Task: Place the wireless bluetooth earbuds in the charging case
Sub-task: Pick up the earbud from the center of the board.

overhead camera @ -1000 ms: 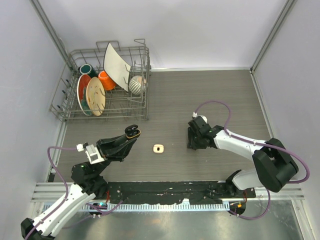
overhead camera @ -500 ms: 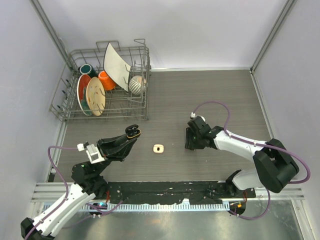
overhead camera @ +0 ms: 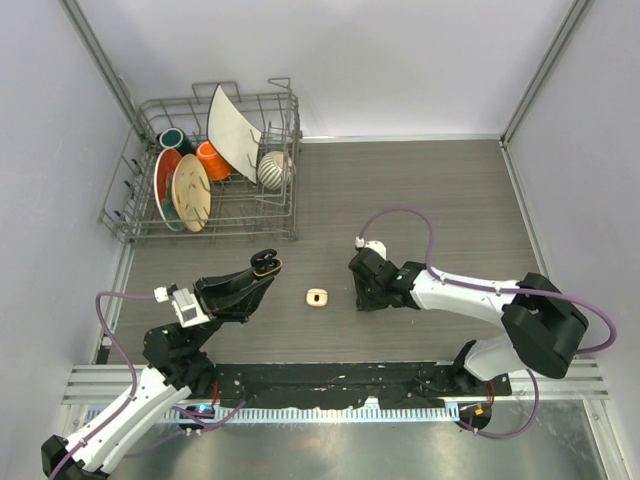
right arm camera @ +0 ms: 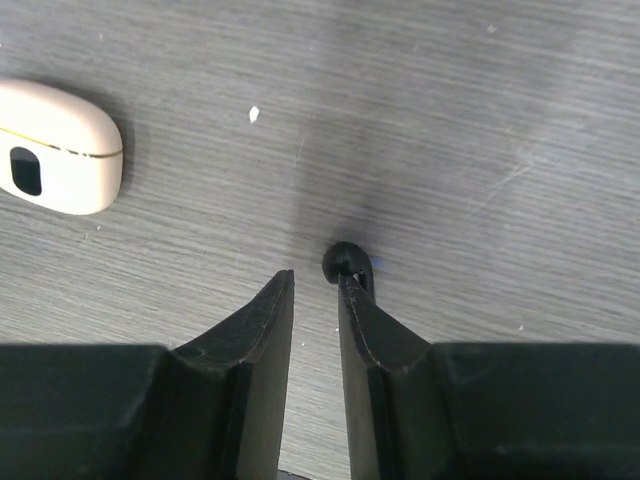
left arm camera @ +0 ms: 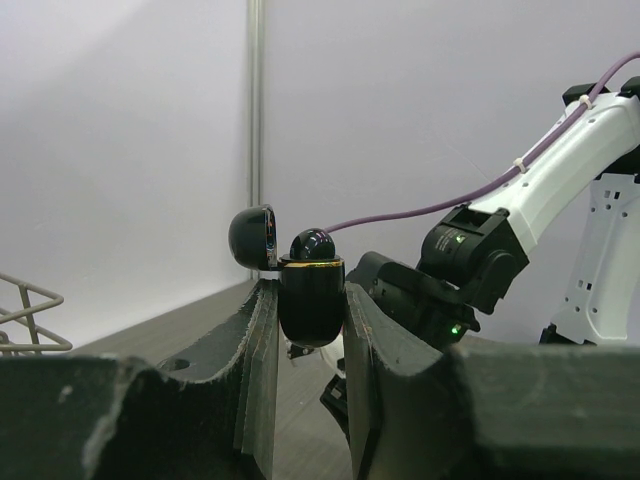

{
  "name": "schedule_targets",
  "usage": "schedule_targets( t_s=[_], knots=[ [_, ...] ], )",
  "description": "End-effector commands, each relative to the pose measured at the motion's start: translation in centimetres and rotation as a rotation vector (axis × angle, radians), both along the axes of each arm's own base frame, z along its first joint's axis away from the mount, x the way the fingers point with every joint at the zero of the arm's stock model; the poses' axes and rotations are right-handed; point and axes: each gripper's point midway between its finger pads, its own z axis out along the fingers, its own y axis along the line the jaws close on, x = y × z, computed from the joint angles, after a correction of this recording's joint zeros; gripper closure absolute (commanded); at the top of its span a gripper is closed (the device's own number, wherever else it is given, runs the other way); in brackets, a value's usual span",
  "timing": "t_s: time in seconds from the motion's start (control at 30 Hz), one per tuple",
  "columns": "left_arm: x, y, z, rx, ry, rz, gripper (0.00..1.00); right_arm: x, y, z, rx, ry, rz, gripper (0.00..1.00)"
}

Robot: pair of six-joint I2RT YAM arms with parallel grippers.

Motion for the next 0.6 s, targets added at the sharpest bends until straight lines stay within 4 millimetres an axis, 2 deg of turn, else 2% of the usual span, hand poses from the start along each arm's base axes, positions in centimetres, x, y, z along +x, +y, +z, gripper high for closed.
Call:
schedule_targets(
  t_s=[0.0, 0.2, 0.43, 0.53, 0.57],
  knots=[
    [-0.7, 0.4, 1.2, -0.027, -0.043, -0.004, 1.0, -0.1, 0.6, 0.3, -0.035, -0.033, -0.037, 0.71],
    [-0.7, 0.5, 1.2, -0.031, -0.042, -0.002, 1.0, -0.4, 0.7, 1.3, -0.024, -0.055, -0.046, 0.71],
    [-0.7, 0.6, 1.2, -0.032, -0.038, 0.0, 1.0, 1.1, 1.4, 4.7, 0.035, -0.156, -0.034, 0.69],
    [-0.7, 0.6, 1.2, -0.03, -0.038, 0.003, 1.0, 1.7, 1.1, 4.8, -0.005, -0.178, -0.027, 0.66],
    [-0.7, 0.5, 1.2, -0.029, -0.039, 0.002, 1.0, 1.8, 0.8, 4.1, -0.034, -0.17, -0.024, 0.66]
  ],
)
